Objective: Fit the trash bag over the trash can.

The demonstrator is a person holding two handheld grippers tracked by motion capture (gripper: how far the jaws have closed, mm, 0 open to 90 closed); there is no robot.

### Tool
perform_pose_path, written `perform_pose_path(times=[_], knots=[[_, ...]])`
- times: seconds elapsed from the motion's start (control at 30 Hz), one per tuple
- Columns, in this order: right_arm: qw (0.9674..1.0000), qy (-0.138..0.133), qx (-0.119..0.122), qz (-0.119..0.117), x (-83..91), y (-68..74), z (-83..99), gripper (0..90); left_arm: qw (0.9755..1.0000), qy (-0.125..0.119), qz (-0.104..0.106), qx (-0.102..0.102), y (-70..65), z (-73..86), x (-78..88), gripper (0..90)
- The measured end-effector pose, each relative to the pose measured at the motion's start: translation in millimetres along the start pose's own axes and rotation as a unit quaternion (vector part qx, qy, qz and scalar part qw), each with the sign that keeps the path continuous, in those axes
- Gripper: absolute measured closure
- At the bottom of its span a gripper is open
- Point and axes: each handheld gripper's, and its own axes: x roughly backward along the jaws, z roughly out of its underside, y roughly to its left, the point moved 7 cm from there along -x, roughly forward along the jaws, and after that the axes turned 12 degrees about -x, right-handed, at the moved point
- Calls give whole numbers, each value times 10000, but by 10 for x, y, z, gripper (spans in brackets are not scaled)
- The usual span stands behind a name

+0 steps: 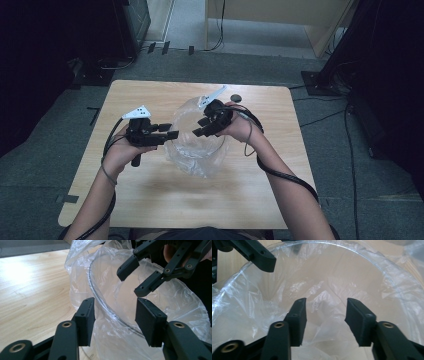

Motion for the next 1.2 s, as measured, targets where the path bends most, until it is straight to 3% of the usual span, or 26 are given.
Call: perform_pose_path(times=[0.37, 0.7, 0.8, 0.87, 0.97, 1.2], knots=[[9997, 59, 224, -61, 39, 19, 67, 344, 9998, 3, -79, -178, -12, -60, 43, 428], [9999, -61, 74, -137, 182, 32, 138, 297, 9993, 139, -64, -346, -63, -117, 126, 396], [9998, -103, 47, -134, 209, 26, 154, 293, 9994, 161, -23, -302, -70, -122, 142, 392], [9998, -172, 58, -102, 255, 8, 182, 283, 9997, 162, 188, -72, -116, -146, 165, 379], [9996, -252, 50, -104, 300, 7, 215, 269, 9994, 235, 160, -191, -141, -159, 181, 373], [9993, -363, 18, -94, 399, 15, 277, 260, 9991, 334, 118, -241, -149, -159, 199, 366]])
